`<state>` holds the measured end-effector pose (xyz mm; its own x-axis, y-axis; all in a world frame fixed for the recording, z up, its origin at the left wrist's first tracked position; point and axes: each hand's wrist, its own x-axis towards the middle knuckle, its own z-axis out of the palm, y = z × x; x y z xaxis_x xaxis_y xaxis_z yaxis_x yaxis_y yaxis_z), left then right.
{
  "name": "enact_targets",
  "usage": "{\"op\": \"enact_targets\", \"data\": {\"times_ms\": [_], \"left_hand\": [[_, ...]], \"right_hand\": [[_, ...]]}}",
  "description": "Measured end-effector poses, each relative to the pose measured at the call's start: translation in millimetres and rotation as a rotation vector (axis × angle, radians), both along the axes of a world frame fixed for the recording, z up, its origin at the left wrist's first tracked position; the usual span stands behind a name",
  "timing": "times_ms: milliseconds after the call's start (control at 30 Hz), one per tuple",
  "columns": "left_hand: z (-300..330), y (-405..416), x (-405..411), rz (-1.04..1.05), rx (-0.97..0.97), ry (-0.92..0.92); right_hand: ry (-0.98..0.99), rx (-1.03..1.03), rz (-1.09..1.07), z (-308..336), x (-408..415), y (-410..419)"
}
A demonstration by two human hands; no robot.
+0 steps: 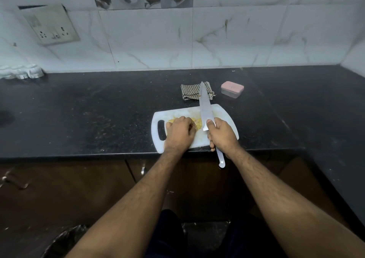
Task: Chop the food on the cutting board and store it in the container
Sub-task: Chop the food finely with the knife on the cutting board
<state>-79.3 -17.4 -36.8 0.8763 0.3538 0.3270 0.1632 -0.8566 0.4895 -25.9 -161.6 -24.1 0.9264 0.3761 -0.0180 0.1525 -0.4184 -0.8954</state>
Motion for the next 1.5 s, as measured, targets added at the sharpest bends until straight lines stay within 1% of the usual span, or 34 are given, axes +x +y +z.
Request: {"op": "enact_targets", "data": {"times_ms": [133, 333, 433, 567, 633, 800, 967, 1033, 1100, 1167, 1267, 1500], "left_hand": [[0, 0, 1, 0.002, 0.025, 0.02], [0, 1, 2, -0.011, 0.093, 0.034], [-2, 1, 0, -0.013, 0.065, 0.02], [-1, 1, 0, 0.008, -0.015, -0.049], [-1, 2, 0, 0.016, -0.008, -0.057], [3, 1, -1, 0.041, 0.03, 0.009], [11, 6, -9, 0.049, 0.147, 0.137], [8, 9, -14, 0.025, 0.153, 0.149], [3, 10, -19, 0.013, 0.113, 0.128], [0, 9, -21, 0.033, 0.042, 0.086], [-1, 10, -18, 0.034, -0.025, 0.068], [0, 10, -13, 0.075, -0.093, 0.067]], "right_hand": [[-0.027, -0.027, 0.001, -1, 0, 1], [-0.006, -0.025, 0.021, 0, 5, 3], [0.003, -0.018, 0.026, -1, 6, 4], [-0.002, -0.054, 0.048, 2, 10, 6], [-0.001, -0.056, 0.053, 1, 10, 5], [-0.005, -0.066, 0.033, 4, 2, 6], [-0.003, -0.123, 0.032, 15, -6, 4], [0.012, -0.144, 0.054, 19, -8, 2], [0.007, -0.163, 0.07, 24, -11, 2], [-0.023, -0.212, 0.065, 27, -17, 0], [-0.081, -0.347, 0.061, 32, -24, -3], [-0.256, -0.686, 0.125, 49, -29, -2]]}}
